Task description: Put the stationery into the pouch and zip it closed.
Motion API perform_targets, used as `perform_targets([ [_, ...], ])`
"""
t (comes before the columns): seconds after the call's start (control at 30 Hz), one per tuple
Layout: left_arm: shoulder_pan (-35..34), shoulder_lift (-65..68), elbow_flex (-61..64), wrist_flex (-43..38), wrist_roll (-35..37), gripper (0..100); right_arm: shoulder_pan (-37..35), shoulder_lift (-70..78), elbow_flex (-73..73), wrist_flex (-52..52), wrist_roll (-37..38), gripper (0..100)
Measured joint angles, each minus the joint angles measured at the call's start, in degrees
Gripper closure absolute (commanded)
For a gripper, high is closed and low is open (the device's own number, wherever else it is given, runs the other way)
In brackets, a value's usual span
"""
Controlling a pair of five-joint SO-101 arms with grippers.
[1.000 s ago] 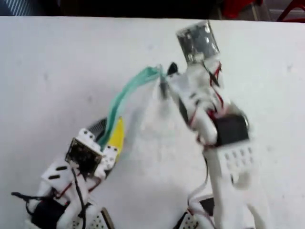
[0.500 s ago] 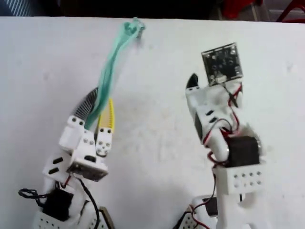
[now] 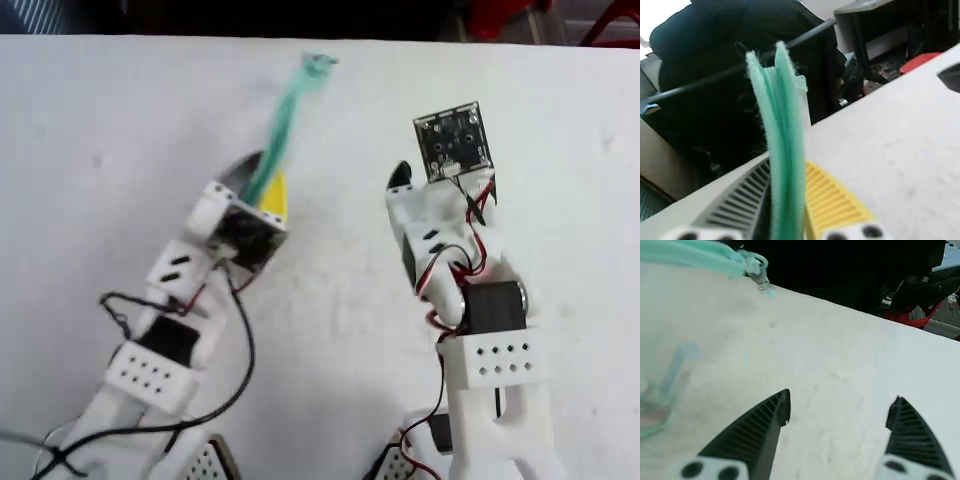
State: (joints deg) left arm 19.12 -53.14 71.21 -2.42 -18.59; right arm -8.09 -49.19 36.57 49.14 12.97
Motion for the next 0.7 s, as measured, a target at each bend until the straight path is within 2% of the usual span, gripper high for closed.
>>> perform_targets([
  [0.13,2.8,8.1,-1.6,-5.3,-2.7,98,1.1,0.0,0.0,-0.1,-0.1,70.0],
  [0.3,7.6,14.6,-3.2,-7.3,-5.9,97,5.0,0.0,0.0,-0.1,-1.4,70.0],
  [0.43,11.0,16.1,-3.2,-6.9,-6.0,88,7.3,0.0,0.7,-0.1,-1.6,70.0],
  [0.5,12.1,16.1,-3.3,-4.2,-5.8,84,8.4,0.0,1.1,-0.1,-1.6,70.0],
  [0.6,12.0,17.4,-4.7,2.4,-1.7,79,8.9,0.0,1.4,-0.1,-1.6,70.1],
  [0.7,12.1,17.6,-9.1,13.5,2.5,77,9.0,0.0,1.8,-0.1,-1.6,70.1],
])
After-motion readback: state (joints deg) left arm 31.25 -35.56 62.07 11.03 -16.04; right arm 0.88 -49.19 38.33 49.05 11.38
